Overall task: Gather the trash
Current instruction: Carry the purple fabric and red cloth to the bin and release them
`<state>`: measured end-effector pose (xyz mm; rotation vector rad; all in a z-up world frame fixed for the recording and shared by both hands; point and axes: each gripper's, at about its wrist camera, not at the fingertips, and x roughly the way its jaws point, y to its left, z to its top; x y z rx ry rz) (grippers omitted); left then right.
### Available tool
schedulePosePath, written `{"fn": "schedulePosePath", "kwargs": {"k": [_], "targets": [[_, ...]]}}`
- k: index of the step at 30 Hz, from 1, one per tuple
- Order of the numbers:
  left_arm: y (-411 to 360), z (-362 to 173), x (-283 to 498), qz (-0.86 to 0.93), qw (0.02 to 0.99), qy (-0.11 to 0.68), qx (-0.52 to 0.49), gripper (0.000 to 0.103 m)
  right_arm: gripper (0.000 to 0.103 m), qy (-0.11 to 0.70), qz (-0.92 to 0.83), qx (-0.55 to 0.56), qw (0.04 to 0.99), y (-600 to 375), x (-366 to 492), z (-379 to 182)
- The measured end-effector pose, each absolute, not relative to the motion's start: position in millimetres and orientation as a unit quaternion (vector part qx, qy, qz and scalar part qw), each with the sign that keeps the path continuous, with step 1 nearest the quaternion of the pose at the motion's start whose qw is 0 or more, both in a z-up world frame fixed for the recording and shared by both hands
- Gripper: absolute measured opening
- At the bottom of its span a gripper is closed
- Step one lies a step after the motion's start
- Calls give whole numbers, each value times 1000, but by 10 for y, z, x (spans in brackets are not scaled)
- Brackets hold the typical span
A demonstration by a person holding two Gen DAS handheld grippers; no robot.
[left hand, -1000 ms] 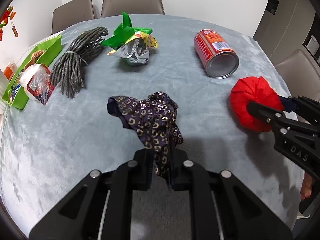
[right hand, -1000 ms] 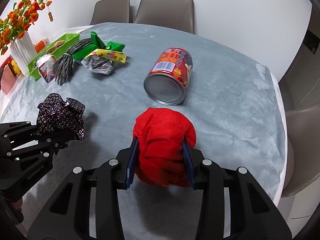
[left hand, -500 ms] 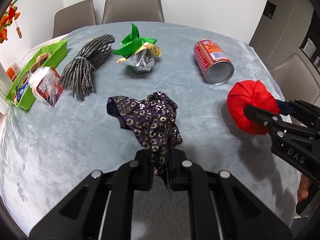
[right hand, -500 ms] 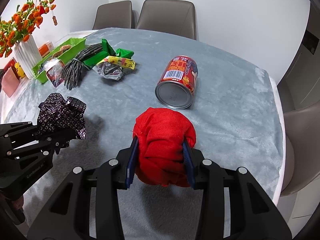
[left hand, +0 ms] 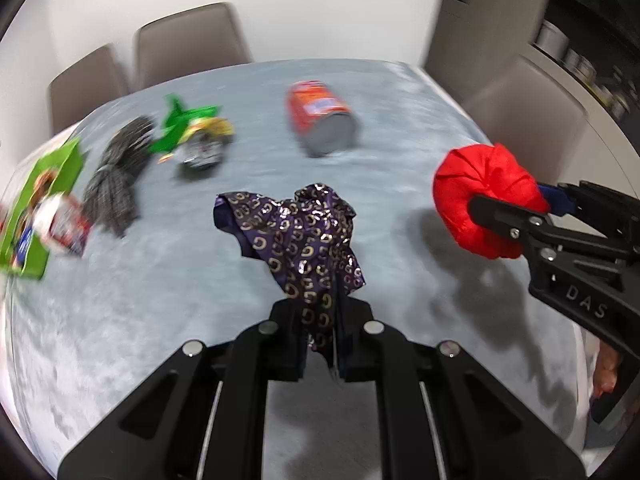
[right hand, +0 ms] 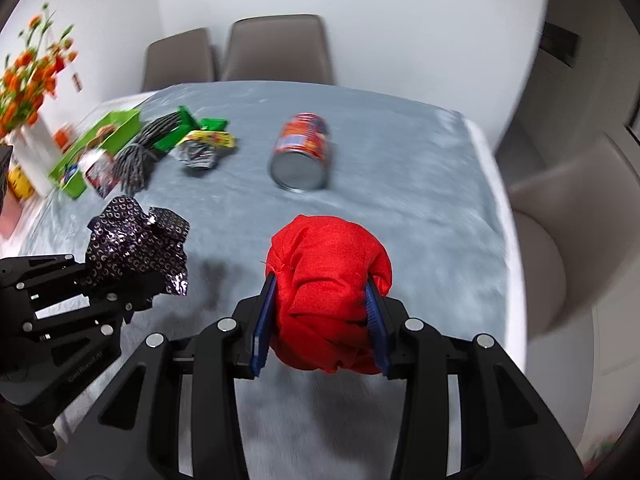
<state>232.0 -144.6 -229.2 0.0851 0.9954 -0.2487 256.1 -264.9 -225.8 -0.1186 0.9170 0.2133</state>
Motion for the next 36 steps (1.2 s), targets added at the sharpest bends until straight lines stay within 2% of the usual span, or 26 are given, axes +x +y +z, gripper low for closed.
{"fn": "schedulePosePath", "kwargs": {"k": [12, 23, 30, 36], "targets": [[-2806, -2136, 1703, -305, 827, 448, 153, 11, 39, 422, -67, 30, 903, -3774, 1405, -2008], [-4520, -2132, 135, -453, 763, 400, 232, 11, 39, 401, -224, 102, 882, -5183, -504, -1957], [-5429, -2490, -1017, -524, 705, 398, 263, 11, 39, 420, -305, 139, 843, -5980, -1877, -2243], [-5982, -2968, -1694, -569, 646, 406, 307, 11, 39, 436, -358, 190, 803, -6373, -2635, -2693]]}}
